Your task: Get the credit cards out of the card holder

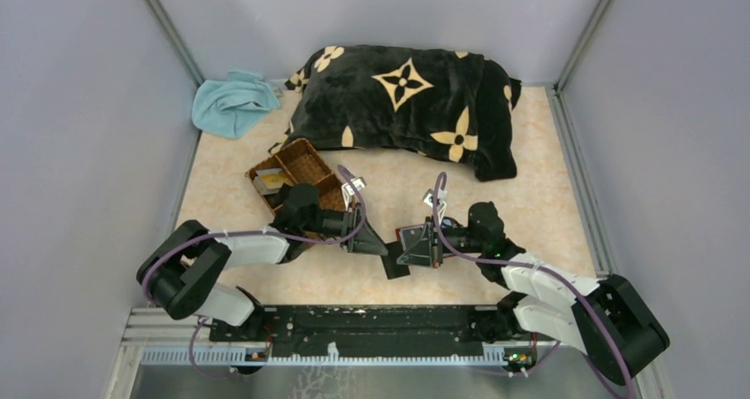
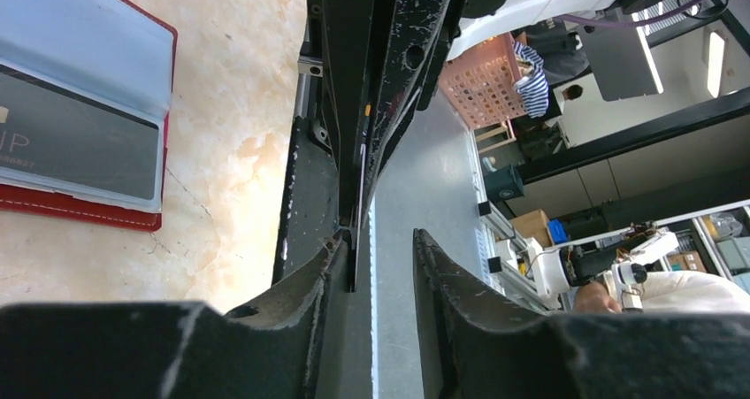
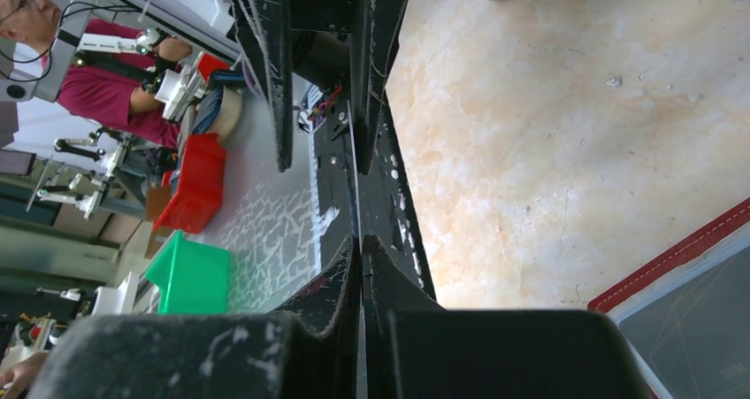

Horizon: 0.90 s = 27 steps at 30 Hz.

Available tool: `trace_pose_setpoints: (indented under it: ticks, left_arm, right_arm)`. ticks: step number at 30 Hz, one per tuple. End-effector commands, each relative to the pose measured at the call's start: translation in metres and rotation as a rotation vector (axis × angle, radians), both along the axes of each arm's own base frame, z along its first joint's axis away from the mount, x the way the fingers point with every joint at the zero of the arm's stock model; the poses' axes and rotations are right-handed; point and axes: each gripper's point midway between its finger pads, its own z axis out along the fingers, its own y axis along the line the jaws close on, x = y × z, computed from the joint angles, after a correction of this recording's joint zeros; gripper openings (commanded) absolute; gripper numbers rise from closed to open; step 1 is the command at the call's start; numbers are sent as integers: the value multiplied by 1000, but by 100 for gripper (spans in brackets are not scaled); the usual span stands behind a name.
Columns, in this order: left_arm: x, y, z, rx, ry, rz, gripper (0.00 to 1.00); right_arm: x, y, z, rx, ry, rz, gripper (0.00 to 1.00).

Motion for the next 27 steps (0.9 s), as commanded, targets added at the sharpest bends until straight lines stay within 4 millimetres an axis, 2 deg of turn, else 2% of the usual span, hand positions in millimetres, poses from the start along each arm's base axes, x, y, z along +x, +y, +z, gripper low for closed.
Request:
trace_pose_setpoints:
  ticks: [1, 2, 4, 6, 8, 13, 14, 17, 20, 24, 27]
  left_arm:
    - [0, -9, 4, -15, -47, -41, 35]
    - [0, -10, 3, -13, -44, -44, 32]
    - [-1, -12, 2, -9, -41, -55, 18]
    - [-3, -14, 0, -6, -39, -65, 12]
    - [-3, -15, -3, -1, -34, -67, 2]
    - [-1, -14, -2, -5, -46, -39, 0]
    - [1, -14, -2, -6, -52, -17, 0]
    - [17, -13, 1, 17, -70, 99, 0]
    - [41, -5, 5, 64, -104, 262, 0]
    - [82, 30, 10, 111, -65, 507, 0]
    - [113, 67, 12, 143, -48, 741, 0]
  right_arm:
    - [6, 7, 21, 35, -69, 22, 0]
    - [6, 7, 21, 33, -67, 20, 0]
    - [6, 7, 20, 31, -64, 17, 0]
    - [8, 7, 19, 25, -63, 7, 0]
    - [8, 7, 20, 25, -62, 4, 0]
    - [11, 8, 24, 31, -76, -10, 0]
    - [13, 8, 25, 33, -84, -22, 3]
    - [28, 3, 33, 36, -125, -142, 30]
    - [53, -13, 46, 38, -188, -364, 46]
    - [77, -42, 51, -32, -241, -591, 50]
    - [78, -48, 40, -79, -228, -615, 49]
